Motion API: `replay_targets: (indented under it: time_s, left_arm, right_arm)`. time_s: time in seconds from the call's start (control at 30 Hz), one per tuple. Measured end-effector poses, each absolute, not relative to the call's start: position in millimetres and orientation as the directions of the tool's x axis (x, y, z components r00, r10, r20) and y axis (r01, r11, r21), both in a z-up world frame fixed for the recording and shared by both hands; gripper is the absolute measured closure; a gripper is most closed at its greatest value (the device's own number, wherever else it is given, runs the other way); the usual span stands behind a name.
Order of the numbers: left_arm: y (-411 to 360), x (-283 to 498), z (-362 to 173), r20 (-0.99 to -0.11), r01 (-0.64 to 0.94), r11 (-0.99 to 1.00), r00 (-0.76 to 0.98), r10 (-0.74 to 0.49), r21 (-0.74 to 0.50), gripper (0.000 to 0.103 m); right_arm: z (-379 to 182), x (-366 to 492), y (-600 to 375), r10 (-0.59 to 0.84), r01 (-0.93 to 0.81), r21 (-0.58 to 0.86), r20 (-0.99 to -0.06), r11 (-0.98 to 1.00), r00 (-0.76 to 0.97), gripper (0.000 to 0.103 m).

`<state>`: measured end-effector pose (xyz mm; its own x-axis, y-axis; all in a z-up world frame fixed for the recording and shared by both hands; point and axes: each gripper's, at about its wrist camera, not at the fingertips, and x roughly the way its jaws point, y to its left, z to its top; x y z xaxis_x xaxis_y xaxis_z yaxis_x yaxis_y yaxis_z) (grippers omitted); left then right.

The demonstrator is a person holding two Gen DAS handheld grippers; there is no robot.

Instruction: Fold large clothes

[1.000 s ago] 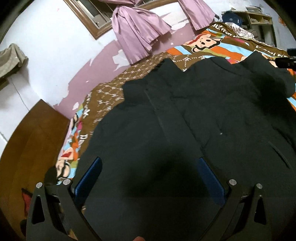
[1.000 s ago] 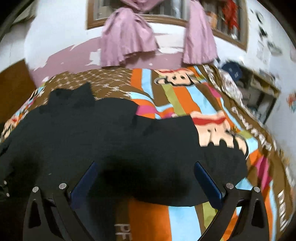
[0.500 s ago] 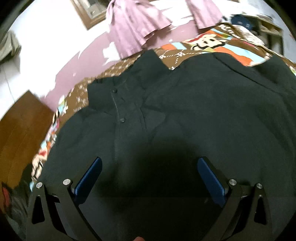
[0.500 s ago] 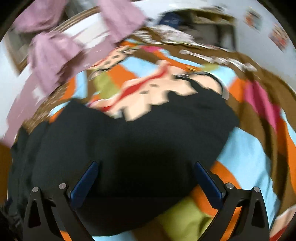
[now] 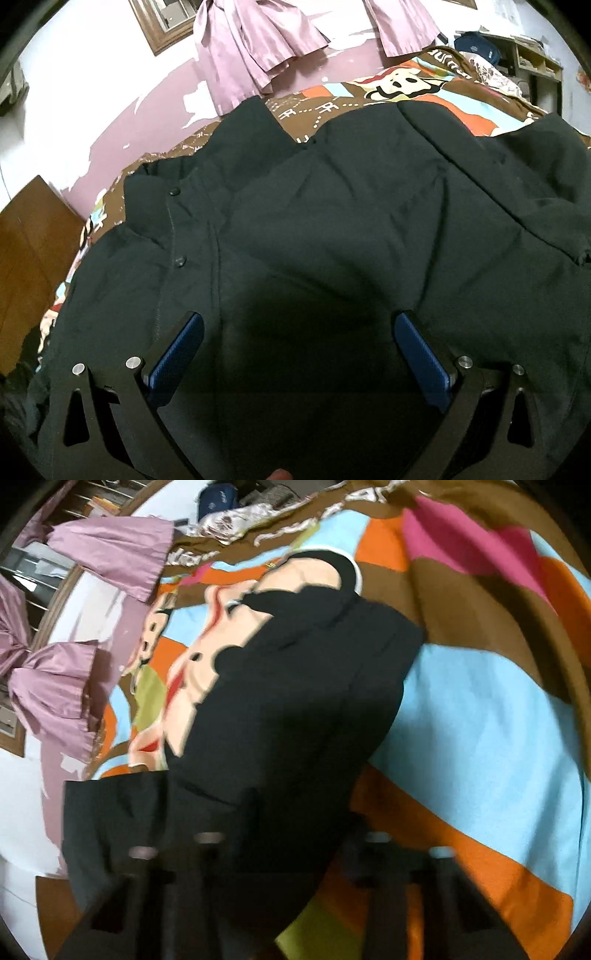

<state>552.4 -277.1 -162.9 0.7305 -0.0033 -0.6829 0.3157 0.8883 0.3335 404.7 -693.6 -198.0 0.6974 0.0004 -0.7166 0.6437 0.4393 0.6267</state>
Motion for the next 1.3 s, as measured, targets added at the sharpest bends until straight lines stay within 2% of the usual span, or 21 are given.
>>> replay_targets:
  time_s: [0.07,0.2,0.33,0.47,0.57,0.73,0.87,0.93,1.03,1.1,1.17,1.23,1.27,1.3]
  left_arm:
    - [-271.0,555.6,-164.9,-0.700,0.323,0.900,0.713,-0.028,0.293,0.001]
    - [-257.8,564.2,-166.3,-0.750,0.339,0.925,0.653,-0.101,0.170,0.001]
    - [-232.7,568.2,-160.6,-0.789,0.318,0.948,0.590,-0.173,0.031,0.002]
    - [-201.8,560.3,-143.2,-0.782,0.334,0.943,0.587,-0.212,-0.004,0.002]
    - [-173.0,550.8,-122.5,-0.751,0.360,0.932,0.607,-0.262,-0.034,0.002]
    - [-106.3,543.6,-92.2,-0.701,0.343,0.912,0.593,-0.397,-0.226,0.002]
    - [-54.3,543.6,-75.4,-0.630,0.321,0.838,0.555,-0.543,-0.441,0.002]
    - [-30.6,550.8,-70.2,-0.570,0.319,0.770,0.529,-0.629,-0.553,0.002]
    - [-10.6,557.9,-73.0,-0.519,0.309,0.694,0.487,-0.703,-0.651,0.002]
    - [-3.8,563.2,-83.5,-0.518,0.272,0.665,0.452,-0.726,-0.695,0.002]
    - [5.7,569.9,-91.5,-0.533,0.223,0.650,0.415,-0.737,-0.726,0.002]
    - [6.6,576.8,-106.8,-0.536,0.175,0.626,0.377,-0.756,-0.760,0.002]
    - [10.4,581.3,-109.1,-0.535,0.158,0.617,0.364,-0.762,-0.771,0.002]
    - [9.6,584.1,-113.2,-0.538,0.148,0.614,0.356,-0.764,-0.775,0.002]
  right_arm:
    - [-179.9,404.3,-688.9,-0.043,0.634,0.614,-0.701,0.470,0.712,0.094]
    - [-109.9,413.8,-667.8,-0.133,0.574,0.565,-0.634,0.593,0.762,0.096]
    - [-13.0,434.4,-595.6,-0.238,0.427,0.339,-0.476,0.839,0.846,0.096]
    - [44.0,459.4,-501.0,-0.182,0.238,0.134,-0.335,0.962,0.924,0.096]
    - [53.1,471.9,-430.8,-0.097,0.105,0.010,-0.300,0.994,0.949,0.096]
    - [33.4,487.4,-335.3,0.048,-0.105,-0.147,-0.350,0.984,0.936,0.096]
    - [-9.4,493.6,-275.2,0.117,-0.251,-0.236,-0.468,0.939,0.876,0.096]
    - [-40.9,501.4,-255.4,0.096,-0.281,-0.267,-0.545,0.922,0.833,0.096]
    - [-90.5,509.7,-227.4,0.037,-0.316,-0.291,-0.681,0.903,0.731,0.093]
    - [-122.5,513.1,-225.4,0.009,-0.326,-0.275,-0.751,0.904,0.661,0.091]
    - [-140.1,515.5,-228.7,-0.001,-0.319,-0.260,-0.776,0.911,0.631,0.089]
    - [-141.1,508.6,-233.9,0.016,-0.327,-0.256,-0.765,0.909,0.644,0.086]
    - [-139.9,505.9,-234.1,0.033,-0.342,-0.250,-0.763,0.906,0.645,0.078]
    - [-138.7,502.9,-235.0,0.048,-0.352,-0.242,-0.762,0.904,0.646,0.062]
